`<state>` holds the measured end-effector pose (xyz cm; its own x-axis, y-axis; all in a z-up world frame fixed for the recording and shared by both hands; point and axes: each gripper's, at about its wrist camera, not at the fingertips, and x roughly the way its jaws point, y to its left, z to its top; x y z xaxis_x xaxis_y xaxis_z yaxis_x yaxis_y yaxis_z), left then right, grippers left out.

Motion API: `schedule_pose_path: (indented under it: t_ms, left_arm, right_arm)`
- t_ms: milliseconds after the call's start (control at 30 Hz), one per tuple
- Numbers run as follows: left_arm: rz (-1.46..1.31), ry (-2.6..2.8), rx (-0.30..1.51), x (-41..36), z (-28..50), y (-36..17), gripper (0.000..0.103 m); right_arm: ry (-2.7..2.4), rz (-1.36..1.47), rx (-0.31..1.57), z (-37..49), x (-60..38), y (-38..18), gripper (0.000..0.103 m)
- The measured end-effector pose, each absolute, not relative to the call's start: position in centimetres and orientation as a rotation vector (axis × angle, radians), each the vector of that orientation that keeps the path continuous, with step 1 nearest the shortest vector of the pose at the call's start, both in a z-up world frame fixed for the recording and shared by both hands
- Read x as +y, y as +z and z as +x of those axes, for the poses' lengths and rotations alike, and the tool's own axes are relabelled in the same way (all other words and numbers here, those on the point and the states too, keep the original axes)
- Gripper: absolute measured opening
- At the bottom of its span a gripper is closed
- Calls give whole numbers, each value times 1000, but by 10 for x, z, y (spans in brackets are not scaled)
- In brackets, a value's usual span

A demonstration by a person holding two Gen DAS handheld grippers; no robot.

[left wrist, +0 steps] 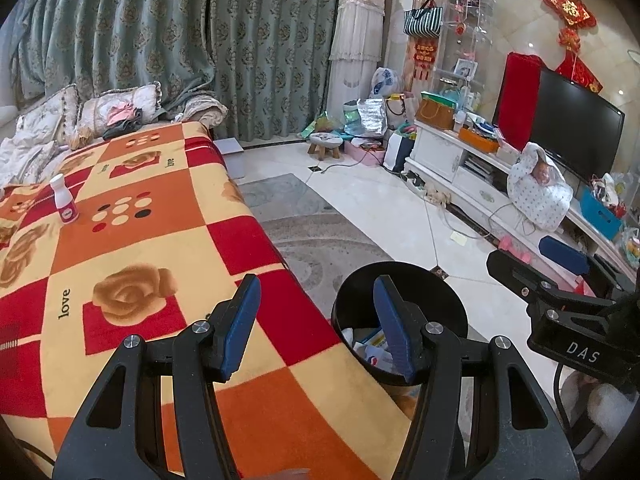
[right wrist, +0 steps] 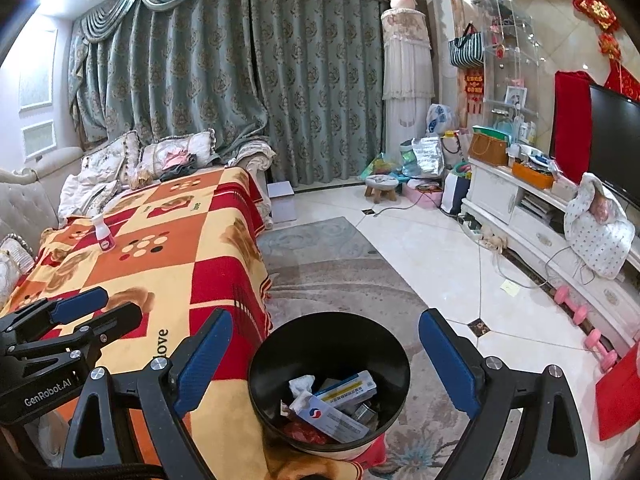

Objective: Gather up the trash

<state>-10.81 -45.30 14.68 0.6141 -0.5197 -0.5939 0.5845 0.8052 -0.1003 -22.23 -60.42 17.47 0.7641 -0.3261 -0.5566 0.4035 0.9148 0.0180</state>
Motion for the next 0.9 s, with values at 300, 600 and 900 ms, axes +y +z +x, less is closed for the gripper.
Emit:
schedule_pose_path:
  t_ms: [300, 600, 900]
  left_arm:
    - [97, -630, 650, -453, -108, 150, 57]
    - [96, -628, 652, -453, -108, 150, 57]
    - [95, -629, 652, -452, -107, 149, 57]
  right_arm:
    - [-395, 147, 593, -220, -607, 173, 93]
    - [-393, 147, 602, -219, -606, 173, 94]
    - [-388, 151, 615, -215, -607, 169, 94]
